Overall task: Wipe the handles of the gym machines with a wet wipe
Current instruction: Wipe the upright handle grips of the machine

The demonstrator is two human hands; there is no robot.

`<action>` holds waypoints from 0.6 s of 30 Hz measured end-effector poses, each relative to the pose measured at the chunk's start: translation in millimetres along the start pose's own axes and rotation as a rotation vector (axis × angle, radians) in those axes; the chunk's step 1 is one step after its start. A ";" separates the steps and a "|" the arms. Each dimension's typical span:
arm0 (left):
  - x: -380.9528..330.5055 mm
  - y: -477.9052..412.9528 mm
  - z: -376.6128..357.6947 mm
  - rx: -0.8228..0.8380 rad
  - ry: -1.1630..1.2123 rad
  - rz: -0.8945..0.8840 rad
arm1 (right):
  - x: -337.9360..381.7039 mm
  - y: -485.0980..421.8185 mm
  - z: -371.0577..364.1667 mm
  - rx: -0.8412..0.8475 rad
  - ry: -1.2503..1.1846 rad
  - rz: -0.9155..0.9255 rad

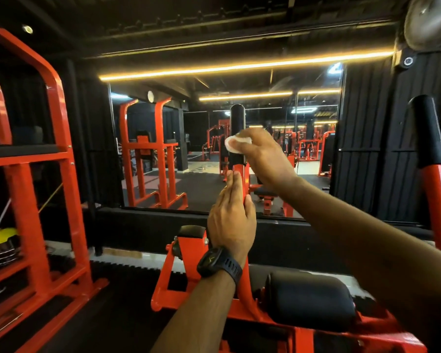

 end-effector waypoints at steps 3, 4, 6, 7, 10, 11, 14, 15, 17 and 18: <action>-0.8 0.1 -0.5 -0.001 0.006 -0.013 | 9.2 -4.6 -12.8 0.119 0.216 0.249; -1.3 -0.3 -1.2 0.005 0.012 -0.018 | 1.8 -9.1 -14.2 0.160 0.240 0.265; -0.3 -0.7 -2.4 0.014 0.018 -0.019 | -13.4 -24.6 -7.2 0.146 0.239 0.177; -0.4 -0.8 -2.4 0.010 0.016 -0.019 | -15.2 -30.7 -5.6 0.134 0.234 0.140; -1.3 -0.8 -0.4 -0.007 0.009 -0.020 | 5.2 -33.0 -22.2 0.241 0.325 0.278; -1.6 -0.7 -0.3 -0.010 0.011 -0.025 | 10.9 -32.1 -24.2 0.275 0.356 0.340; -2.4 -1.1 -0.3 -0.009 0.024 -0.028 | -7.8 -50.4 -9.8 0.264 0.385 0.207; -1.9 -0.6 -0.5 -0.004 0.029 -0.021 | -15.2 -57.6 -3.2 0.224 0.383 0.124; -1.3 -0.2 -0.5 0.009 0.036 -0.010 | -13.8 -62.1 0.4 0.166 0.368 0.024; -1.3 -0.5 -0.9 0.017 0.042 -0.007 | -9.2 -59.5 -1.9 0.147 0.364 0.013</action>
Point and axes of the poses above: each hand's wrist, its own y-axis away from the middle knuckle, its own z-axis out of the back of the hand, x = y × z, the point moved 10 cm from there along -y, towards the middle knuckle
